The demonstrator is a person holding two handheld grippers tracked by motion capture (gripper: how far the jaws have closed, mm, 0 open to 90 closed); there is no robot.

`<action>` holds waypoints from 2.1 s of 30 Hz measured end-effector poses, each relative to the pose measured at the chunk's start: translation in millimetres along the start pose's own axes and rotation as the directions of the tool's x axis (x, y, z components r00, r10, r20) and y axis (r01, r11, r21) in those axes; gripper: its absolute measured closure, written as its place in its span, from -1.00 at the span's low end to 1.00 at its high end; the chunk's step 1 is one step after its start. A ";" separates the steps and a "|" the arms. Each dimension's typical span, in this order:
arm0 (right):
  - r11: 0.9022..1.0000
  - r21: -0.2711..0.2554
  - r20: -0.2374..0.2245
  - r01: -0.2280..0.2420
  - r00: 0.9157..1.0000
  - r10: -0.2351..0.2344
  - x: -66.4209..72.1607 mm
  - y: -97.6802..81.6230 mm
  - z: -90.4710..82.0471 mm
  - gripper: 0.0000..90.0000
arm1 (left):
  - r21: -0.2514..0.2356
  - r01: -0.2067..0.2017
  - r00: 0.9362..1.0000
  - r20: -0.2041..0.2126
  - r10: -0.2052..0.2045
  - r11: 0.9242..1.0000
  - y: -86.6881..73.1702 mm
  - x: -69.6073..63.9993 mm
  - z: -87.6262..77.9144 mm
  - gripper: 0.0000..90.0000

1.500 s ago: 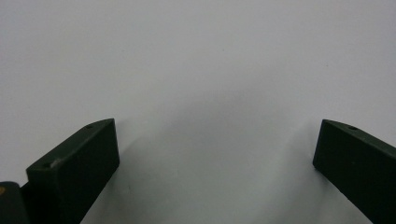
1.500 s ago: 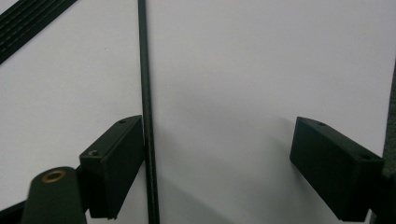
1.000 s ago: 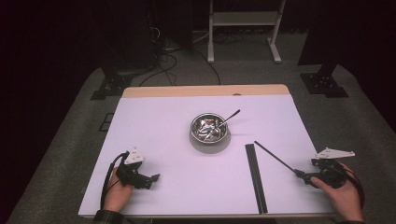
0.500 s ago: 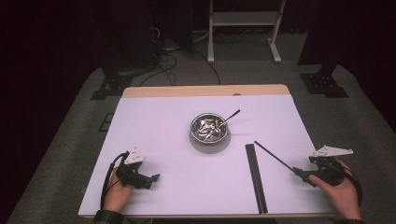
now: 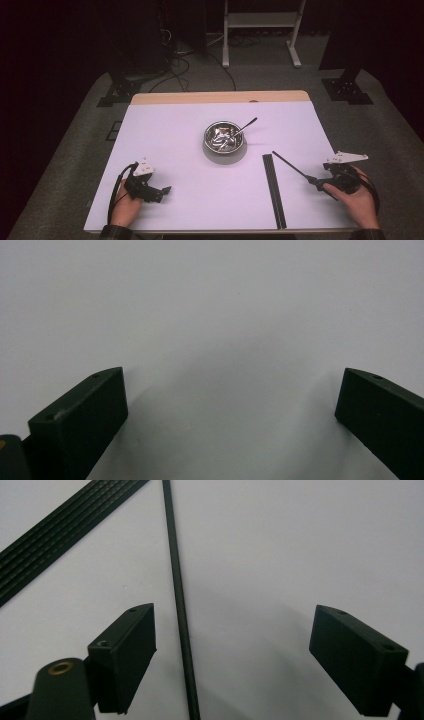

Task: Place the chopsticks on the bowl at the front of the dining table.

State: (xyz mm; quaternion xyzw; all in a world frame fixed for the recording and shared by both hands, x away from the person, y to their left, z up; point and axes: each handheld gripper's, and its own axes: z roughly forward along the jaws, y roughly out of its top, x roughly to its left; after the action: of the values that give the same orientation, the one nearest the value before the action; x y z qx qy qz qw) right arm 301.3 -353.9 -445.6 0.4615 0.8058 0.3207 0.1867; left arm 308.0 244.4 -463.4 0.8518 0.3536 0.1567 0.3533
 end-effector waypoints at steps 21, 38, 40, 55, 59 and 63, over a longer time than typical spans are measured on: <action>0.999 0.005 -0.076 0.053 0.996 -0.053 13.7 19.5 22.9 -0.14 | -0.001 0.001 1.000 0.000 -0.001 1.000 0.0 0.0 0.1 -1.00; 0.996 0.005 -0.089 0.084 0.993 -0.083 18.4 20.3 30.3 -0.02 | 0.000 0.000 1.000 0.000 0.000 1.000 0.0 0.0 0.0 -1.00; 0.997 -0.002 -0.092 0.080 0.993 -0.080 17.7 19.2 30.2 -0.01 | 0.000 0.001 1.000 0.000 -0.001 1.000 0.0 0.0 0.0 -1.00; 0.998 -0.029 -0.093 0.055 0.994 -0.058 16.1 15.1 27.0 0.41 | 0.000 0.000 1.000 0.000 0.000 1.000 0.0 0.0 0.0 -1.00; 0.997 -0.024 -0.102 0.067 0.992 -0.069 16.9 16.3 27.2 0.51 | -0.001 0.001 1.000 0.000 -0.001 1.000 0.0 0.0 0.1 -1.00; 0.997 -0.020 -0.108 0.072 0.991 -0.074 17.9 17.2 27.3 0.63 | 0.000 0.001 1.000 0.000 -0.001 1.000 0.0 0.0 0.0 -1.00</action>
State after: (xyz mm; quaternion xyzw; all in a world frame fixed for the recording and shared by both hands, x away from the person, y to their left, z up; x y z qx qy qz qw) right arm 319.3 -322.7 -453.6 0.4121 0.8285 0.3448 0.1577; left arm 308.0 244.4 -463.4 0.8517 0.3539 0.1566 0.3533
